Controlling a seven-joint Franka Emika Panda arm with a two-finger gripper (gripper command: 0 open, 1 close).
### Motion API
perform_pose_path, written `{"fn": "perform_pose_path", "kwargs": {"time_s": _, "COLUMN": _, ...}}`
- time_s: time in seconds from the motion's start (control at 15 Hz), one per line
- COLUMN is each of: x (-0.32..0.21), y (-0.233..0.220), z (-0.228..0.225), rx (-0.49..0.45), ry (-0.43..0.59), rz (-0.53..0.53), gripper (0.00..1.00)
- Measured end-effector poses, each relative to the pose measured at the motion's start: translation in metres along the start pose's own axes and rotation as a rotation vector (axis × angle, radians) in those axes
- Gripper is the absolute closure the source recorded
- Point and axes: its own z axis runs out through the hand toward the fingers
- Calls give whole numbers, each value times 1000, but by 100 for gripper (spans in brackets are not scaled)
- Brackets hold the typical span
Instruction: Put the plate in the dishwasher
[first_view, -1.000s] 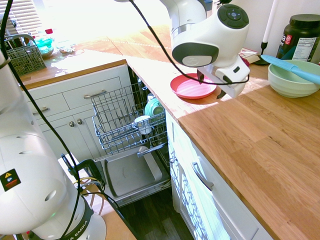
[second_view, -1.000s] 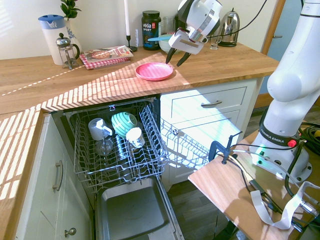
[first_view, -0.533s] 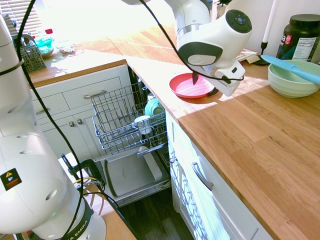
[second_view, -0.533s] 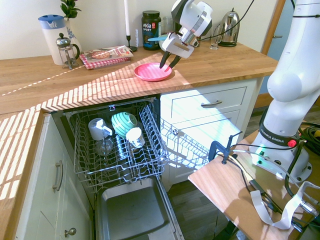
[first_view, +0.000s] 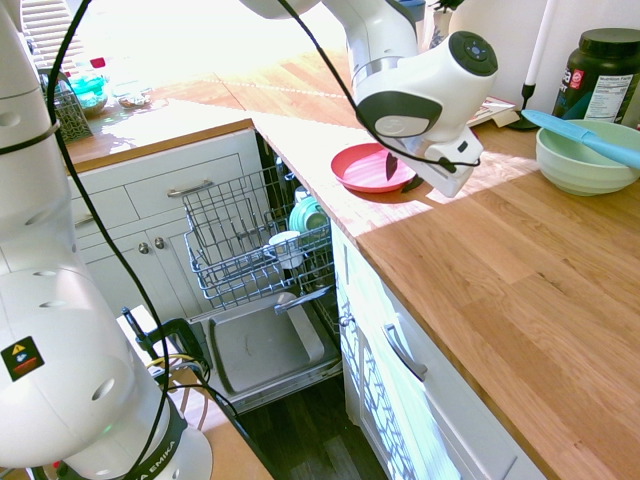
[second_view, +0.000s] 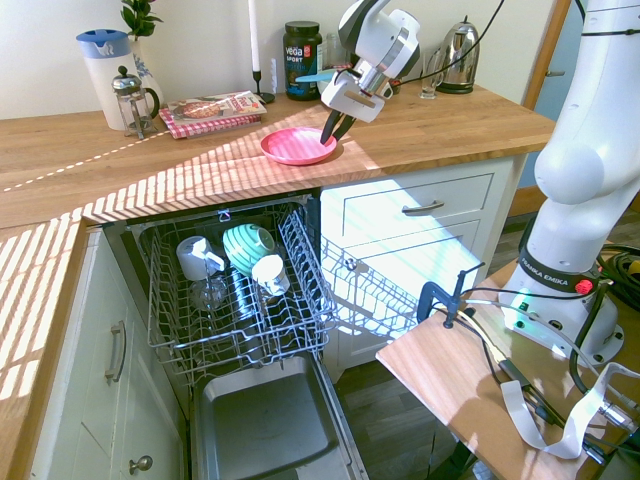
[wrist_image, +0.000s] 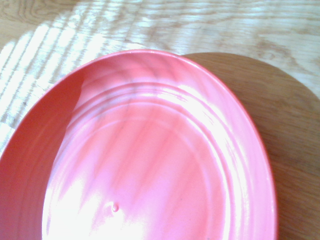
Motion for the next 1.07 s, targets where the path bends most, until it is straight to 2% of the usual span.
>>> {"fn": "perform_pose_path", "kwargs": {"time_s": 0.33, "x": 2, "y": 0, "z": 0, "rx": 0, "ry": 1, "rz": -1, "gripper": 100}}
{"fn": "perform_pose_path", "kwargs": {"time_s": 0.6, "x": 10, "y": -15, "z": -10, "rx": -1, "ry": 8, "rz": -42, "gripper": 100}}
{"fn": "perform_pose_path", "kwargs": {"time_s": 0.73, "x": 17, "y": -45, "z": -23, "rx": -2, "ry": 9, "rz": -94, "gripper": 100}}
{"fn": "perform_pose_path", "kwargs": {"time_s": 0.87, "x": 14, "y": -102, "z": -41, "rx": -30, "ry": 32, "rz": -185, "gripper": 100}}
{"fn": "perform_pose_path", "kwargs": {"time_s": 1.07, "x": -50, "y": -206, "z": -62, "rx": -116, "ry": 139, "rz": -351, "gripper": 100}}
